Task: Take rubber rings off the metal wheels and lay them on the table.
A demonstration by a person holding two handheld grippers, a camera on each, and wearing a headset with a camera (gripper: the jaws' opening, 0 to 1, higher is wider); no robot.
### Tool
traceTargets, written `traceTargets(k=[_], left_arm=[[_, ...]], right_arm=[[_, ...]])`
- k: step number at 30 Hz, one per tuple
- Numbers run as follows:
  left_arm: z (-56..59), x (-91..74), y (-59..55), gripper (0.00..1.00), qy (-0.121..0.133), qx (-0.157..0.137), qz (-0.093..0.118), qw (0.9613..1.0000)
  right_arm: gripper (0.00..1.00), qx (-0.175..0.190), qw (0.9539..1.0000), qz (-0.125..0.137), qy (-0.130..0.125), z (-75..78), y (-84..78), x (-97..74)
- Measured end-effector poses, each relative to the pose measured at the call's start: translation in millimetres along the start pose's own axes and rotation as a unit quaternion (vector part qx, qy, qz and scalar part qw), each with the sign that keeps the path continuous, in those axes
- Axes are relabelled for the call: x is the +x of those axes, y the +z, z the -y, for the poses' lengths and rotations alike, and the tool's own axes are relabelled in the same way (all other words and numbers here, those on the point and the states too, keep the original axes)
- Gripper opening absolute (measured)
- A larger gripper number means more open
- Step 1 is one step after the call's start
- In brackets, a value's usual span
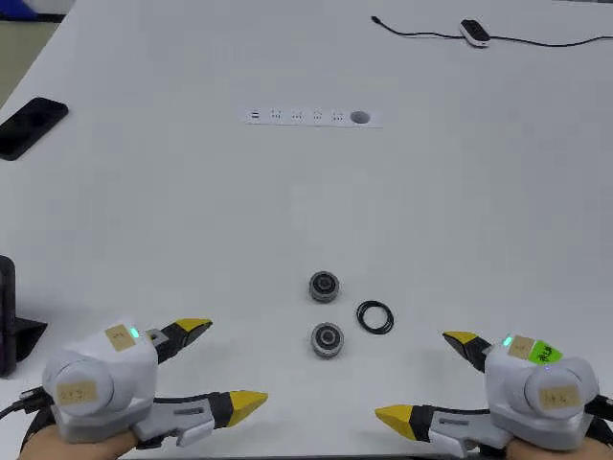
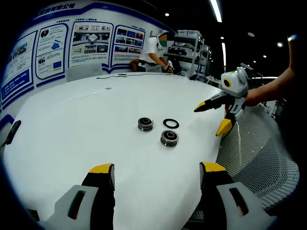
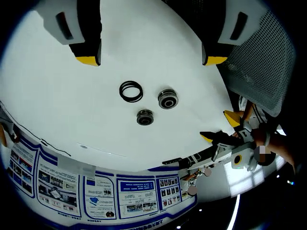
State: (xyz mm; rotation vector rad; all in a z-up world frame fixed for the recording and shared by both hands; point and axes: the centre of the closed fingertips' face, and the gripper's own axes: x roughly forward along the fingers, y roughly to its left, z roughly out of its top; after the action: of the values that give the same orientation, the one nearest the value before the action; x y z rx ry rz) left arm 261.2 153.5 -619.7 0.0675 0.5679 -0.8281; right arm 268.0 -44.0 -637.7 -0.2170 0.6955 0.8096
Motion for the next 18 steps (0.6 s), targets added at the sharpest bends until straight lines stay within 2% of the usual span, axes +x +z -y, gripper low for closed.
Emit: traceTargets(k=[9, 18], left_arm=[[-1.1, -9.2, -3.8, 0.78, 0.017, 0.000, 0.003, 0.9998], [-6.3, -13.4, -2.2, 0.85, 0.039, 0.000, 0.012, 0.9992]], right_arm=[[0.92, -0.012, 0.9999, -0.005, -0.008, -4.1, -7.5, -3.1], [0.99, -0.018, 0.9996, 0.010, -0.021, -2.8, -4.8, -7.2]])
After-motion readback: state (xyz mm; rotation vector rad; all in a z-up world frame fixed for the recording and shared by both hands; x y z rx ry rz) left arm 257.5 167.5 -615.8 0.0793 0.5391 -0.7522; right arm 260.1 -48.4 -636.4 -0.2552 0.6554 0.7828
